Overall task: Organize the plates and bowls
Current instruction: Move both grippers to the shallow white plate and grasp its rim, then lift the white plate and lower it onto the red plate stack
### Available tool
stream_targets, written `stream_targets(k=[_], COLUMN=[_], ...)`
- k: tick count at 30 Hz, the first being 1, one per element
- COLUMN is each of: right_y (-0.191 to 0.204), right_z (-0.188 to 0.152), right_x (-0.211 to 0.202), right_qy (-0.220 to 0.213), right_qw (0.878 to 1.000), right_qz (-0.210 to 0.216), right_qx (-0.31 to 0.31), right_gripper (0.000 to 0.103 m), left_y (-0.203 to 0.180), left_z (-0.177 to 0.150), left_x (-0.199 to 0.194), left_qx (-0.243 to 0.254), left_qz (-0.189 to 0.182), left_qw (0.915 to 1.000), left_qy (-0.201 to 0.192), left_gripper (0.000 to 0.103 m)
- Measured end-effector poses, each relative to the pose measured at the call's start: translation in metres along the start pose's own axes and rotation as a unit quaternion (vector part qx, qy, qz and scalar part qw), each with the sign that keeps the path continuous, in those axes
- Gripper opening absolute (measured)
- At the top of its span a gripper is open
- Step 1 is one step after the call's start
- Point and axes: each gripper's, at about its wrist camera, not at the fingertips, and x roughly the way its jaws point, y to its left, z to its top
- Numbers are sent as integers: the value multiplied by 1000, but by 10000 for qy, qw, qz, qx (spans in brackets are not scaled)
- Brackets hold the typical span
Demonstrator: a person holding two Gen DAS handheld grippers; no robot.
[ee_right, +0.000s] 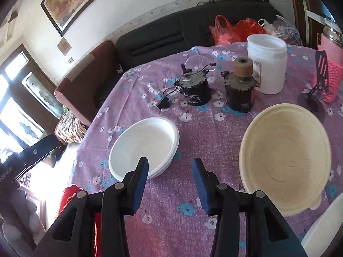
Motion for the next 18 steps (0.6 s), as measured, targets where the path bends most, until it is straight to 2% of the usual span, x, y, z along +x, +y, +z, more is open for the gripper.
stream_targets(k=[3,9,15,16,17,18], right_y=[6,12,10,10,9,8], right_z=[0,-5,-10,-11,-11,-11], right_x=[26,55,75,76,77,78], right_qy=[109,34,127,129,127,120], right_qw=[9999,9995,9999,9999,9999,9999], right_qz=[-81,-194,-78,-29,14,29], right_qx=[-95,-241,-80,-45,-16,9], right_gripper=[46,46,46,44,39,30], left_y=[0,-5,-14,-15,-16,-17], left_z=[4,1,-5,-6,-7,-7], left_x=[48,105,132,134,135,136], left_qx=[-292,-489,-346,-325,-302,-267], left_qz=[-190,-110,101,74,57,58], left_qw=[9977,9941,9904,9898,9894,9891], left_qy=[577,965,1337,1389,1423,1449], left_gripper=[92,92,92,92,91,82])
